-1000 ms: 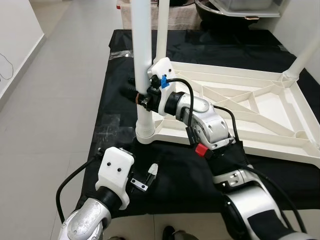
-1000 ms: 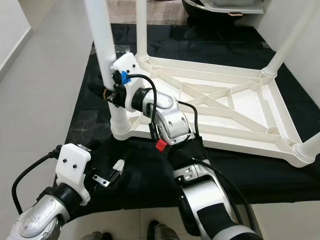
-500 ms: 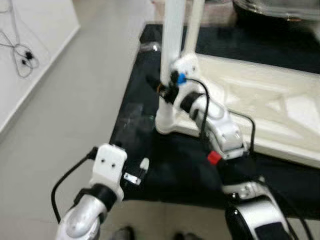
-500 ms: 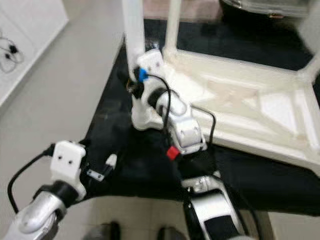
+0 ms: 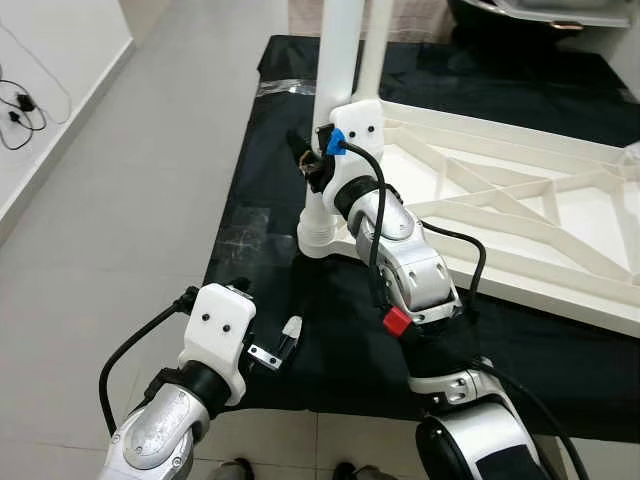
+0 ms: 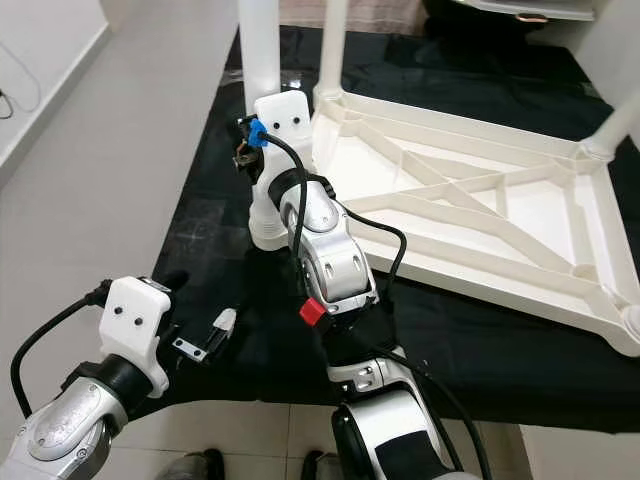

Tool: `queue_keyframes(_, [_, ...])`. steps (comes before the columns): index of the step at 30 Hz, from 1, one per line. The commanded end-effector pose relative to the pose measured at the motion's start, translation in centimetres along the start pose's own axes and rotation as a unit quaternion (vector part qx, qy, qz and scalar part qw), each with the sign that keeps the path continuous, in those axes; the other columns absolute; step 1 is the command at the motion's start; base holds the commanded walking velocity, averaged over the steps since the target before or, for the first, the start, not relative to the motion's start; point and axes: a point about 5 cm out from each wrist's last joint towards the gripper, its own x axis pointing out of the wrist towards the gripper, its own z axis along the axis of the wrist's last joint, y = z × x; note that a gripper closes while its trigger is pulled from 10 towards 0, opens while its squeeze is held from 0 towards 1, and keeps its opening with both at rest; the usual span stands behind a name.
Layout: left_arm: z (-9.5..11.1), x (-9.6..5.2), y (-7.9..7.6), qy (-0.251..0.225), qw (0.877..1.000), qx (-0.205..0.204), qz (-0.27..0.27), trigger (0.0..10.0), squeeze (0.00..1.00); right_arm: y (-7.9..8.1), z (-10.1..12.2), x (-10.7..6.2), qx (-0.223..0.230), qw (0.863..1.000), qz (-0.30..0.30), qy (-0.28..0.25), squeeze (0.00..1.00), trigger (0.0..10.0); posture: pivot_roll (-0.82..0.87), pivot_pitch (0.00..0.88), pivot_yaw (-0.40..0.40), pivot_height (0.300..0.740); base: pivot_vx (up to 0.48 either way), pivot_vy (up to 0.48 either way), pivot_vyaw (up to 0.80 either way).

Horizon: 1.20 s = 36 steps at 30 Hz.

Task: Building children table

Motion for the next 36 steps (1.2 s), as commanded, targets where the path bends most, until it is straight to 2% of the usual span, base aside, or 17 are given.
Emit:
queue_keyframes(1, [-0.3, -0.1, 0.0, 0.006, 1.000, 0.003, -0.003, 10.0, 0.00, -2.7, -6.9, -1.7, -0.002, 0.981, -0.103, 0.161, 0.00, 10.0, 0.14, 0.245, -0.071, 0.740, 0.000, 0.000, 0.00])
queue_keyframes(4, [-0.3, -0.1, 0.1, 0.005, 1.000, 0.004, -0.003, 10.0, 0.00, -3.2, -7.0, -2.2, 0.006, 0.970, -0.179, 0.167, 0.00, 10.0, 0.14, 0.245, -0.070, 0.740, 0.000, 0.000, 0.00])
queue_keyframes(8, [-0.3, 0.0, 0.2, 0.005, 1.000, 0.006, -0.003, 10.0, 0.00, -3.5, -7.0, -2.5, 0.013, 0.960, -0.229, 0.161, 0.00, 10.0, 0.14, 0.247, -0.072, 0.740, 0.000, 0.000, 0.00])
queue_keyframes(9, [-0.3, 0.0, 0.3, 0.005, 1.000, 0.008, -0.003, 10.0, 0.00, -3.5, -7.0, -2.9, 0.016, 0.950, -0.269, 0.157, 0.00, 10.0, 0.14, 0.251, -0.071, 0.740, 0.000, 0.000, 0.00])
queue_keyframes(14, [-0.3, 0.0, 0.5, 0.006, 1.000, 0.009, -0.002, 10.0, 0.00, -3.3, -6.9, -3.5, 0.020, 0.931, -0.333, 0.146, 0.00, 10.0, 0.15, 0.252, -0.071, 0.740, 0.000, 0.000, 0.00])
queue_keyframes(16, [-0.3, 0.0, 0.5, 0.006, 1.000, 0.011, -0.002, 10.0, 0.00, -3.6, -7.1, -4.1, 0.009, 0.900, -0.405, 0.161, 0.00, 10.0, 0.15, 0.254, -0.071, 0.740, 0.000, 0.000, 0.00])
queue_keyframes(17, [-0.3, 0.0, 0.5, 0.006, 1.000, 0.011, -0.002, 10.0, 0.00, -3.6, -7.1, -4.1, 0.009, 0.900, -0.405, 0.161, 0.00, 10.0, 0.15, 0.254, -0.071, 0.740, 0.000, 0.000, 0.00])
queue_keyframes(19, [-0.3, 0.0, 0.6, 0.006, 1.000, 0.012, -0.002, 10.0, 0.00, -3.8, -7.3, -4.6, -0.005, 0.865, -0.467, 0.182, 0.00, 10.0, 0.15, 0.253, -0.072, 0.740, 0.000, 0.000, 0.00])
queue_keyframes(20, [-0.3, 0.0, 0.6, 0.006, 1.000, 0.012, -0.002, 10.0, 0.00, -3.8, -7.3, -4.6, -0.005, 0.865, -0.467, 0.182, 0.00, 10.0, 0.15, 0.253, -0.072, 0.740, 0.000, 0.000, 0.00])
queue_keyframes(21, [-0.3, 0.0, 0.6, 0.007, 1.000, 0.013, -0.002, 10.0, 0.00, -3.9, -7.4, -4.7, 0.005, 0.851, -0.490, 0.188, 0.00, 10.0, 0.15, 0.254, -0.073, 0.740, 0.000, 0.000, 0.00])
queue_keyframes(25, [-0.3, 0.0, 0.6, 0.007, 1.000, 0.013, -0.002, 10.0, 0.00, -3.9, -7.5, -4.8, 0.019, 0.836, -0.513, 0.192, 0.00, 10.0, 0.15, 0.254, -0.073, 0.740, 0.000, 0.000, 0.00])
queue_keyframes(26, [-0.3, 0.0, 0.6, 0.007, 1.000, 0.014, -0.003, 10.0, 0.00, -4.1, -7.6, -4.9, 0.039, 0.823, -0.531, 0.199, 0.00, 10.0, 0.16, 0.257, -0.070, 0.740, 0.000, 0.000, 0.00])
queue_keyframes(28, [-0.3, 0.0, 0.6, 0.007, 1.000, 0.014, -0.003, 10.0, 0.00, -4.1, -7.6, -4.9, 0.039, 0.823, -0.531, 0.199, 0.00, 10.0, 0.16, 0.257, -0.070, 0.740, 0.000, 0.000, 0.00])
queue_keyframes(29, [-0.3, 0.0, 0.6, 0.007, 1.000, 0.014, -0.003, 10.0, 0.00, -4.2, -7.6, -5.0, 0.050, 0.811, -0.546, 0.204, 0.00, 10.0, 0.17, 0.257, -0.068, 0.740, 0.000, 0.000, 0.00])
queue_keyframes(30, [-0.3, 0.0, 0.6, 0.007, 1.000, 0.014, -0.003, 10.0, 0.00, -4.2, -7.6, -5.0, 0.050, 0.811, -0.546, 0.204, 0.00, 10.0, 0.17, 0.257, -0.068, 0.740, 0.000, 0.000, 0.00])
queue_keyframes(31, [-0.3, 0.0, 0.6, 0.008, 1.000, 0.014, -0.004, 10.0, 0.00, -4.3, -7.6, -5.0, 0.065, 0.801, -0.558, 0.207, 0.00, 10.0, 0.16, 0.259, -0.068, 0.740, 0.000, 0.000, 0.00])
queue_keyframes(36, [-0.4, 0.1, 0.6, 0.008, 1.000, 0.015, -0.004, 10.0, 0.00, -4.4, -7.2, -4.8, 0.080, 0.788, -0.575, 0.205, 0.00, 10.0, 0.17, 0.260, -0.068, 0.740, 0.000, 0.000, 0.00])
